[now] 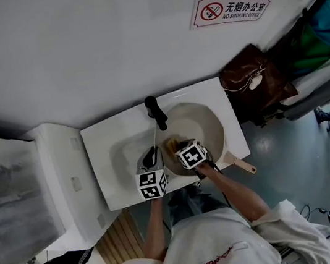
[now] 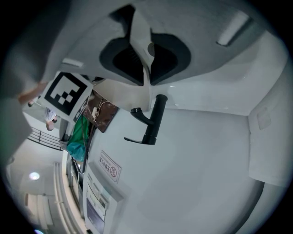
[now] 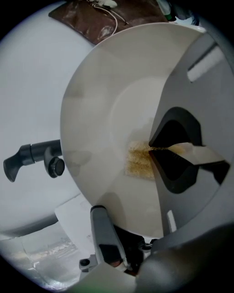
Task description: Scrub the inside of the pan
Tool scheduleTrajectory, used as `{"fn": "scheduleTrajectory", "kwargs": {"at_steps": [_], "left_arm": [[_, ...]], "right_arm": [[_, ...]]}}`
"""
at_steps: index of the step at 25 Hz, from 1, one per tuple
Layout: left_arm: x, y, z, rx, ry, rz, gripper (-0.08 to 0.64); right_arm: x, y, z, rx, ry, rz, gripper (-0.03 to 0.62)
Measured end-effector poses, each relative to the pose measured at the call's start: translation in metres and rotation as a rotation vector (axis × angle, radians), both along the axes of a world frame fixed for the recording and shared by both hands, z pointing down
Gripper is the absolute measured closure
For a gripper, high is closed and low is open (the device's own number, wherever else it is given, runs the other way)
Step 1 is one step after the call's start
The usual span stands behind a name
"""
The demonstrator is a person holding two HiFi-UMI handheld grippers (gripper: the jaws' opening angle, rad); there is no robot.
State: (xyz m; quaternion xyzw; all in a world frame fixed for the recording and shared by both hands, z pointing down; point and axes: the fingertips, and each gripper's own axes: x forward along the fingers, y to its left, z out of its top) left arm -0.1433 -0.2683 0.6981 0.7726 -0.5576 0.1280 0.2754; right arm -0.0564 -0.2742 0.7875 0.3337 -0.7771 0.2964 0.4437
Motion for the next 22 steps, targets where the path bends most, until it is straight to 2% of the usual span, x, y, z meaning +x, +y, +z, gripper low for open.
{"fn": "scheduleTrajectory", "kwargs": {"at_steps": [9,13,22], "left_arm": [[0.0,0.0,0.0,0.0,-0.002,-0.001,0.511],[0.0,0.0,0.0,0.0,-0.003,-0.003,0.511],[0.0,0.001,0.0,0.0,-0.004,-0.003,0.511]], "right_arm": [[0.052,-0.017,0.013,-0.03,0.093,0.114,0.566],[0.071,-0.032,0.011,-0.002,0.116,0.142,0.566],[0.102,-0.043,0.014,-0.011,0.16,0.201,0.566]]}}
